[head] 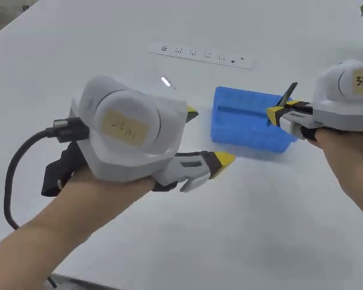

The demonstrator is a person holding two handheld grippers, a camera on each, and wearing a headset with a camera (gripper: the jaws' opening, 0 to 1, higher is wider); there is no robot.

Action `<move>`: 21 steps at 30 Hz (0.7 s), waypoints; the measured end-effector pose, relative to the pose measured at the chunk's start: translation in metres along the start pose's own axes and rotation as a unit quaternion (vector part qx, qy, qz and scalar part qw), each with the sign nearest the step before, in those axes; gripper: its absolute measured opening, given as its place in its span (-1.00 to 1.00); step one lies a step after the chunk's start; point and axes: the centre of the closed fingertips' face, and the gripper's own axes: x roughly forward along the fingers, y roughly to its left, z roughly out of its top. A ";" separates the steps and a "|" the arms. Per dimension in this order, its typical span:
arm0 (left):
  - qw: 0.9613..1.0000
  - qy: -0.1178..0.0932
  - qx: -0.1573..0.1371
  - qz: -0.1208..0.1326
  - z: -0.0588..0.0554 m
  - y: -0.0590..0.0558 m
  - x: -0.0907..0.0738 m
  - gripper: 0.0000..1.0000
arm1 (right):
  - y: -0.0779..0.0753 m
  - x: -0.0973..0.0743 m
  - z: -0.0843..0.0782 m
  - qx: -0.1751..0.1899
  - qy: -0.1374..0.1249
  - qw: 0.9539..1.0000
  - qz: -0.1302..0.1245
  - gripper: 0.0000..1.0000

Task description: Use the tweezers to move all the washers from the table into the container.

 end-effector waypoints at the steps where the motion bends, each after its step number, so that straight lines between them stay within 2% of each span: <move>1: 1.000 -0.007 0.002 -0.004 0.006 -0.002 0.001 -0.10 | 0.004 -0.009 0.002 -0.020 0.001 1.000 -0.005 -0.93; 5: 0.999 -0.017 0.006 -0.030 0.021 -0.014 0.004 -0.23 | 0.027 -0.034 0.002 -0.044 0.003 0.999 0.004 -0.93; 8: 0.998 -0.022 0.018 -0.048 0.030 -0.024 0.006 -0.33 | 0.038 -0.045 -0.006 -0.075 0.016 0.997 0.004 -0.93; 10: 0.997 -0.023 0.031 -0.062 0.036 -0.033 0.008 -0.34 | 0.049 -0.052 -0.011 -0.082 0.020 0.996 0.009 -0.93; 13: 0.996 -0.016 0.052 -0.074 0.039 -0.041 0.011 -0.40 | 0.063 -0.061 -0.020 -0.088 0.027 0.996 0.017 -0.93; 16: 0.993 -0.007 0.059 -0.099 0.037 -0.053 0.014 -0.53 | 0.074 -0.066 -0.028 -0.101 0.038 0.994 0.021 -0.93; 18: 0.991 -0.001 0.049 -0.126 0.035 -0.064 0.015 -0.60 | 0.081 -0.068 -0.034 -0.108 0.045 0.993 0.026 -0.93; 21: 0.989 0.000 0.041 -0.139 0.034 -0.071 0.018 -0.65 | 0.089 -0.069 -0.041 -0.137 0.055 0.989 0.027 -0.93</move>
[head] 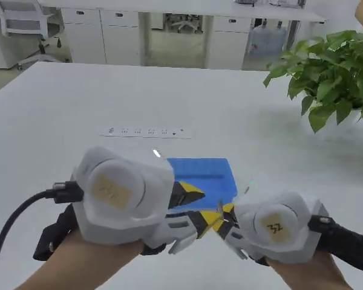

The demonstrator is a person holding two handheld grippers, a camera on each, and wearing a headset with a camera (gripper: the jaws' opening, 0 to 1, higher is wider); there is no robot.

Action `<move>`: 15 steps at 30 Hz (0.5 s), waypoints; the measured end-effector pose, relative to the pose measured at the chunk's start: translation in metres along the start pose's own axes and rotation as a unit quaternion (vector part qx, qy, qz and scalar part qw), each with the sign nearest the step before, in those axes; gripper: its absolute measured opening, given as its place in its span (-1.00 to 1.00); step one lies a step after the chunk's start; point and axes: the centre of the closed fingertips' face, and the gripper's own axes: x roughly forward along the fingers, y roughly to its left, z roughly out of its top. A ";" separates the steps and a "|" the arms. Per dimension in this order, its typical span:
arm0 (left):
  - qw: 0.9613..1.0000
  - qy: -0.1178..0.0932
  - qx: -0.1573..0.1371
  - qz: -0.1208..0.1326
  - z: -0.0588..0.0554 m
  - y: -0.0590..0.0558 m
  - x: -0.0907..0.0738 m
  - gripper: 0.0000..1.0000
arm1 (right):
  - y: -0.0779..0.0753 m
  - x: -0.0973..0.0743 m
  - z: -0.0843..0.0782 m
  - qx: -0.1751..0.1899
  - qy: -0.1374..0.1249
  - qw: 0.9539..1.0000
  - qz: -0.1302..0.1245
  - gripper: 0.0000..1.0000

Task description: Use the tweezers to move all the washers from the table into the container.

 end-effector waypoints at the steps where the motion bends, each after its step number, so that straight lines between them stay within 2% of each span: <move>1: 1.000 0.001 0.001 -0.002 0.000 -0.001 0.001 -0.68 | 0.001 0.000 -0.001 -0.015 0.003 1.000 -0.003 -0.93; 3: 1.000 0.004 0.007 -0.009 -0.002 -0.005 0.004 -0.77 | 0.006 0.002 -0.005 -0.032 0.011 0.999 -0.004 -0.93; 6: 1.000 0.023 0.016 -0.009 -0.011 -0.008 0.008 -0.93 | 0.011 0.003 -0.006 -0.038 0.011 0.999 -0.003 -0.93; 11: 1.000 0.028 0.012 -0.005 -0.016 -0.008 0.011 -1.00 | 0.020 0.005 -0.008 -0.052 0.013 0.999 0.003 -0.94; 15: 0.999 0.039 0.032 -0.006 -0.023 -0.007 0.013 -1.00 | 0.020 0.006 -0.015 -0.037 0.016 0.999 0.006 -0.94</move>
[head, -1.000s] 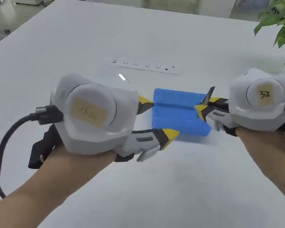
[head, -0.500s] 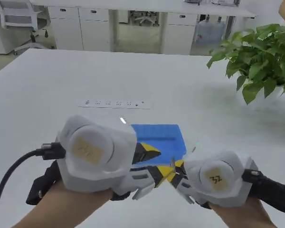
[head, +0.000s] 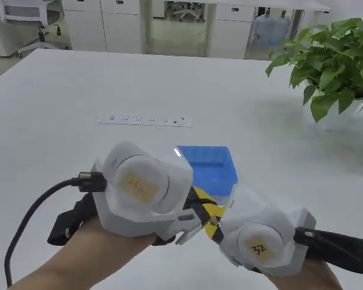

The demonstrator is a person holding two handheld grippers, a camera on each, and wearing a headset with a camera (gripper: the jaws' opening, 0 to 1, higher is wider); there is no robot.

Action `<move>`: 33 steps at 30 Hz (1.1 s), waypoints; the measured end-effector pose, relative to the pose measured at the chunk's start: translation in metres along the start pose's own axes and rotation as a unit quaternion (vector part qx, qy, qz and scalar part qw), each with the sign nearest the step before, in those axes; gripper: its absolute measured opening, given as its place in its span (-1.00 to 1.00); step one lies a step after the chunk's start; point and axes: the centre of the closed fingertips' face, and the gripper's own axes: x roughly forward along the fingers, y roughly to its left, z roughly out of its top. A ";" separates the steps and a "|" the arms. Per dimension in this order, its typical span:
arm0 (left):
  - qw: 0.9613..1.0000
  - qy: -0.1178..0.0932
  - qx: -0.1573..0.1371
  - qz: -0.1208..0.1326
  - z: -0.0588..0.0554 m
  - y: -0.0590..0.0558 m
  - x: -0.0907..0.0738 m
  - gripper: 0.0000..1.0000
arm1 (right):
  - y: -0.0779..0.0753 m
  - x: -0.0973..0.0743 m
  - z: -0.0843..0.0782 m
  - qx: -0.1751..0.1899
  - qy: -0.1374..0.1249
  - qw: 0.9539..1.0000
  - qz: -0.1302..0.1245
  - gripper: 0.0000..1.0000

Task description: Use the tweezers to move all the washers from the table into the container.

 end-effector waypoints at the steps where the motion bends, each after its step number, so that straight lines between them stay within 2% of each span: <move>1: 1.000 0.003 0.008 0.009 -0.002 0.004 0.000 -1.00 | -0.001 0.000 -0.001 -0.002 0.000 1.000 -0.003 -0.94; 3: 1.000 0.010 0.013 0.013 -0.006 0.006 0.001 -1.00 | -0.002 0.000 -0.003 -0.009 0.002 1.000 -0.006 -0.96; 6: 1.000 0.013 -0.009 0.004 -0.012 0.006 0.004 -1.00 | -0.003 0.002 -0.005 -0.017 0.002 1.000 -0.008 -0.96; 8: 1.000 0.019 -0.008 0.005 -0.016 0.008 0.007 -0.99 | -0.002 0.004 -0.006 -0.021 0.004 1.000 -0.009 -0.96; 12: 0.999 0.025 -0.024 -0.004 -0.021 0.008 0.011 -1.00 | -0.001 0.009 -0.011 -0.029 0.008 1.000 -0.008 -0.96; 14: 1.000 0.023 -0.011 -0.015 -0.024 0.006 0.014 -1.00 | 0.000 0.011 -0.014 -0.026 0.008 1.000 -0.006 -0.94; 16: 0.999 0.031 0.016 -0.034 -0.030 0.003 0.018 -1.00 | 0.002 0.014 -0.019 -0.024 0.013 1.000 -0.002 -0.89; 18: 0.997 0.042 0.047 -0.050 -0.039 0.002 0.024 -1.00 | 0.003 0.018 -0.028 -0.015 0.021 1.000 0.003 -0.88; 19: 0.994 0.061 0.059 -0.064 -0.048 0.000 0.026 -1.00 | 0.003 0.019 -0.034 0.000 0.026 1.000 0.007 -0.86; 20: 0.993 0.068 0.071 -0.064 -0.051 0.002 0.028 -1.00 | 0.004 0.020 -0.037 0.017 0.025 1.000 0.009 -0.86; 22: 0.992 0.067 0.076 -0.072 -0.054 0.000 0.030 -1.00 | 0.008 0.018 -0.040 0.056 0.020 0.998 0.022 -0.83; 23: 0.991 0.077 0.082 -0.076 -0.060 0.001 0.031 -1.00 | 0.011 0.016 -0.041 0.068 0.017 0.997 0.035 -0.79; 24: 0.985 0.097 0.110 -0.090 -0.071 0.001 0.032 -1.00 | 0.012 0.013 -0.040 0.091 0.008 0.995 0.037 -0.71; 25: 0.983 0.093 0.125 -0.101 -0.075 0.001 0.034 -1.00 | 0.012 0.010 -0.041 0.099 0.006 0.994 0.038 -0.56; 27: 0.981 0.103 0.126 -0.108 -0.091 0.007 0.036 -1.00 | 0.012 0.000 -0.044 0.110 0.007 0.993 0.042 -0.44; 28: 0.979 0.112 0.125 -0.119 -0.100 0.010 0.037 -1.00 | 0.010 -0.007 -0.046 0.116 0.006 0.993 0.034 -0.42; 31: 0.975 0.122 0.131 -0.132 -0.114 0.015 0.041 -1.00 | 0.004 -0.024 -0.052 0.133 0.009 0.991 0.016 -0.44; 33: 0.971 0.143 0.136 -0.136 -0.127 0.021 0.045 -1.00 | 0.001 -0.036 -0.056 0.152 0.008 0.988 0.005 -0.44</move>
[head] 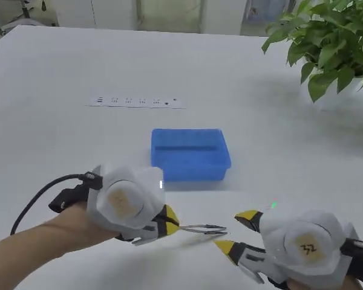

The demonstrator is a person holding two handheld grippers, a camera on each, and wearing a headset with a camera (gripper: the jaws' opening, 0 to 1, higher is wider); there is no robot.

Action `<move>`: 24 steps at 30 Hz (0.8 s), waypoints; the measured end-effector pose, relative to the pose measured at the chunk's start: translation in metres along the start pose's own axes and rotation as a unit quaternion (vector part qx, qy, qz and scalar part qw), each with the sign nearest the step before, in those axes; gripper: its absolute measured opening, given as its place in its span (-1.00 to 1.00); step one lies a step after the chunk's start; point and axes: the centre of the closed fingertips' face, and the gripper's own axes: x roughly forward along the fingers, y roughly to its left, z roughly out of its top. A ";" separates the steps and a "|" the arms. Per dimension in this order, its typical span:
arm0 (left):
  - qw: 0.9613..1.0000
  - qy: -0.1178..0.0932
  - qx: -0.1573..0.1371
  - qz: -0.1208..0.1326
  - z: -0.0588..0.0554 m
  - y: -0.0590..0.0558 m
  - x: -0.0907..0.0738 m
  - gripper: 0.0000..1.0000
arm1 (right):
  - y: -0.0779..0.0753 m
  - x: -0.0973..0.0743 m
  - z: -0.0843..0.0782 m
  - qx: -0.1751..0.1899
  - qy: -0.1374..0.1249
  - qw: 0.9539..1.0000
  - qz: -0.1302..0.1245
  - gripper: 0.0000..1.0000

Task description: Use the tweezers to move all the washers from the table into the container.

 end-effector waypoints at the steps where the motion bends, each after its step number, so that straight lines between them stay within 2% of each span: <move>1: 1.000 0.004 0.009 -0.011 -0.004 -0.001 0.004 -1.00 | -0.001 -0.005 -0.001 0.010 -0.001 1.000 -0.002 -0.43; 4: 0.999 0.021 0.017 -0.028 -0.014 -0.003 0.013 -1.00 | -0.001 -0.019 -0.003 0.047 -0.008 0.999 -0.011 -0.38; 6: 0.999 0.029 0.027 -0.034 -0.017 -0.005 0.018 -1.00 | 0.001 -0.028 -0.003 0.073 -0.015 0.997 -0.015 -0.37; 7: 0.999 0.023 0.025 -0.032 -0.014 -0.003 0.018 -1.00 | 0.002 -0.030 -0.003 0.084 -0.019 0.996 -0.016 -0.35; 8: 0.999 0.022 0.019 -0.039 -0.013 -0.003 0.019 -1.00 | 0.003 -0.034 -0.003 0.095 -0.021 0.995 -0.018 -0.34; 11: 0.999 0.025 0.027 -0.037 -0.012 -0.001 0.020 -1.00 | 0.003 -0.042 -0.001 0.123 -0.034 0.992 -0.026 -0.31; 14: 0.999 0.033 0.006 -0.023 -0.015 0.000 0.021 -1.00 | 0.004 -0.044 0.001 0.140 -0.042 0.989 -0.025 -0.28; 15: 0.999 0.036 -0.005 -0.008 -0.018 0.001 0.021 -0.90 | 0.003 -0.043 0.002 0.145 -0.043 0.988 -0.026 -0.27; 16: 1.000 0.027 -0.011 -0.002 -0.017 0.001 0.021 -0.77 | 0.003 -0.043 0.003 0.146 -0.044 0.988 -0.027 -0.26; 17: 0.999 0.016 -0.036 0.001 -0.017 -0.001 0.020 -0.70 | 0.002 -0.043 0.005 0.148 -0.047 0.988 -0.028 -0.25; 19: 0.997 0.008 -0.066 0.030 -0.017 0.005 0.015 -0.60 | 0.001 -0.042 0.008 0.150 -0.049 0.987 -0.026 -0.20; 20: 0.995 -0.001 -0.090 0.037 -0.015 0.005 0.012 -0.53 | 0.000 -0.042 0.009 0.150 -0.049 0.987 -0.026 -0.18; 21: 0.989 -0.016 -0.140 0.046 -0.012 0.005 0.006 -0.48 | 0.000 -0.044 0.011 0.151 -0.048 0.987 -0.025 -0.16; 22: 0.980 -0.014 -0.190 0.055 -0.013 0.005 0.000 -0.41 | -0.001 -0.047 0.016 0.150 -0.056 0.987 -0.029 -0.16; 23: 0.964 -0.007 -0.257 0.066 -0.017 0.004 -0.009 -0.25 | -0.004 -0.051 0.021 0.149 -0.067 0.986 -0.032 -0.16; 24: 0.959 -0.021 -0.273 0.068 -0.015 0.003 -0.015 -0.13 | -0.005 -0.052 0.024 0.150 -0.070 0.986 -0.033 -0.13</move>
